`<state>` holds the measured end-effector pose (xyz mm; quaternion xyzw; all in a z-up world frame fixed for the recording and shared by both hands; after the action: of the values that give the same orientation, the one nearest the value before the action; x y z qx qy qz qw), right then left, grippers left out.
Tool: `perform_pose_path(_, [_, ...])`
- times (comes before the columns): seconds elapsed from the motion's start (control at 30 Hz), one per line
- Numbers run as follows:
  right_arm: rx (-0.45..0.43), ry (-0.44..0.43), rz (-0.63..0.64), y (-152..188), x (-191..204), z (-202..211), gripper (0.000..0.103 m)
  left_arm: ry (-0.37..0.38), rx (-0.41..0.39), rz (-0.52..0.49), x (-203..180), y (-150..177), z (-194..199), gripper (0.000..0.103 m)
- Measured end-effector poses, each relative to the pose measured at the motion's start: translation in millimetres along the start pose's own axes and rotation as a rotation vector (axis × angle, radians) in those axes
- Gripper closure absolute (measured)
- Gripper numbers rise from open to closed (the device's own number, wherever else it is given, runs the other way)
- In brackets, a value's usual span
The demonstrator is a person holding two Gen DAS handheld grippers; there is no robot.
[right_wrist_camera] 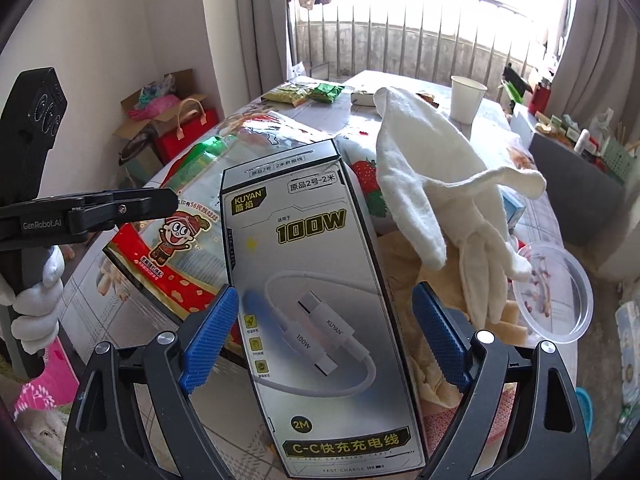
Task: Collect trash
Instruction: 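Grasp the white KUYAN cable box with the right gripper while the left gripper grasps the red snack bag, then lift the cable box with the right gripper while the left gripper carries the red snack bag toward the wastebasket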
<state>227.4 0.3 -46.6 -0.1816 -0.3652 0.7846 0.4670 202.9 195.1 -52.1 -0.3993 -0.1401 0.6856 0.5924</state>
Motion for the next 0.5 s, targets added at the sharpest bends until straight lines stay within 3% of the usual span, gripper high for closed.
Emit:
perform_pose_path(0.17, [0.035,0.002,-0.008,1.4,2.3,-10.3,0.018,0.059,0.057,0.078,6.1,-9.9,-19.6,0.050])
perform_pose_path(0.5, [0.054,0.044,0.005,-0.4,5.6,-18.9,0.019,0.084,0.022,0.093,5.6,-12.9,-11.4,0.087])
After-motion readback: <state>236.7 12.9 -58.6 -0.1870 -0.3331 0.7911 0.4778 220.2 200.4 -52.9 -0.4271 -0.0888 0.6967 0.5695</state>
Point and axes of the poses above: each gripper's, at about its wrist camera, not at the fingertips, and z roughly against the way its jaws point, x to its left, y to its underside, the point moved 3 cm from there along -z, roughly the way its jaws point, and after that the axes turned 8 degrees about -x, right-handed, at the moved point
